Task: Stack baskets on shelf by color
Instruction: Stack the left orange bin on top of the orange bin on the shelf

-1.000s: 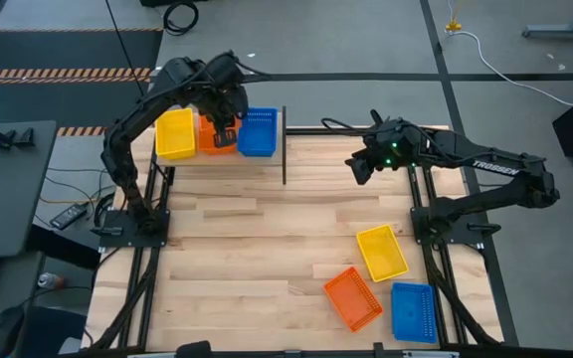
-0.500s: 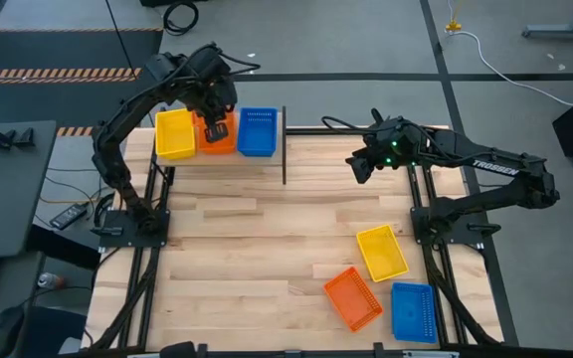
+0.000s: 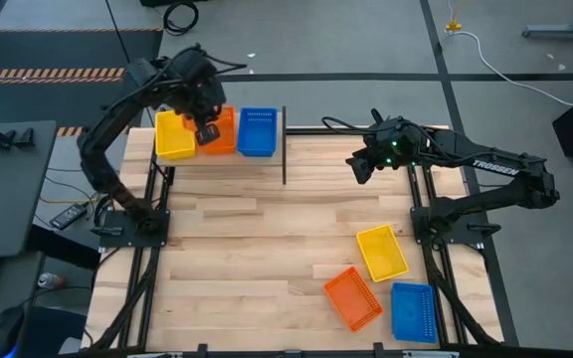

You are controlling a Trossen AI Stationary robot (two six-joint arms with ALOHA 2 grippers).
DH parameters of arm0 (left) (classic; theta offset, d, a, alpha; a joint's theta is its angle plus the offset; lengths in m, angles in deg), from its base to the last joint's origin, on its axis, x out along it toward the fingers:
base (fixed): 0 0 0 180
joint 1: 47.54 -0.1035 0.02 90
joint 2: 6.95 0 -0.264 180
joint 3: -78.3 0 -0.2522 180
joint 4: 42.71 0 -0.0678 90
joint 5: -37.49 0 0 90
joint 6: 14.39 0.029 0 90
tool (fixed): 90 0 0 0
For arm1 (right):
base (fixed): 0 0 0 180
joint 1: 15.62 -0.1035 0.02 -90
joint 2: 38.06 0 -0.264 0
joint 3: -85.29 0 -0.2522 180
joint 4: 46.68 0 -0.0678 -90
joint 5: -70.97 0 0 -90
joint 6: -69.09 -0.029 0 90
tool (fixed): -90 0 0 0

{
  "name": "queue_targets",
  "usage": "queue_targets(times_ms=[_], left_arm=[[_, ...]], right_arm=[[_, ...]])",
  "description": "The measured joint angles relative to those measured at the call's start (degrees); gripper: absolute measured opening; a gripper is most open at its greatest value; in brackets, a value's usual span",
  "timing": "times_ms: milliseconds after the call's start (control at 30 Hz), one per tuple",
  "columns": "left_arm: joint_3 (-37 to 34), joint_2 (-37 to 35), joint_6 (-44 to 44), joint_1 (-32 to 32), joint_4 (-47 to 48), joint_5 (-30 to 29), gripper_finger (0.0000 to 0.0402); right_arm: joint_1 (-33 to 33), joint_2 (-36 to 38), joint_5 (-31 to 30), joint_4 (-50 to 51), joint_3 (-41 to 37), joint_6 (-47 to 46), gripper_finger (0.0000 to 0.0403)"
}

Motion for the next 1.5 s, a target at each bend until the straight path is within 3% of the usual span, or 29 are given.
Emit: queue_targets(times_ms=[133,233,333,1167,1500], left_arm=[[-7.1,-4.9,-1.4,0.3,-0.6,-0.6,0.0008],[-8.0,-7.0,-1.6,1.1,-3.8,-2.0,0.0008],[-8.0,-6.9,-1.0,0.5,-0.9,-2.2,0.0008],[-8.1,6.8,8.8,0.9,0.1,-2.8,0.0009],[-8.1,7.7,9.8,1.1,0.1,-2.3,0.0037]], right_arm=[[0.0,0.0,0.0,0.0,0.0,0.0,0.0170],[0.2,0.0,0.0,0.0,0.0,0.0,0.0170],[0.8,0.0,0.0,0.0,0.0,0.0,0.0170],[2.2,0.0,1.5,-0.4,0.0,-0.7,0.0170],[2.2,0.0,1.5,-0.4,0.0,-0.7,0.0170]])
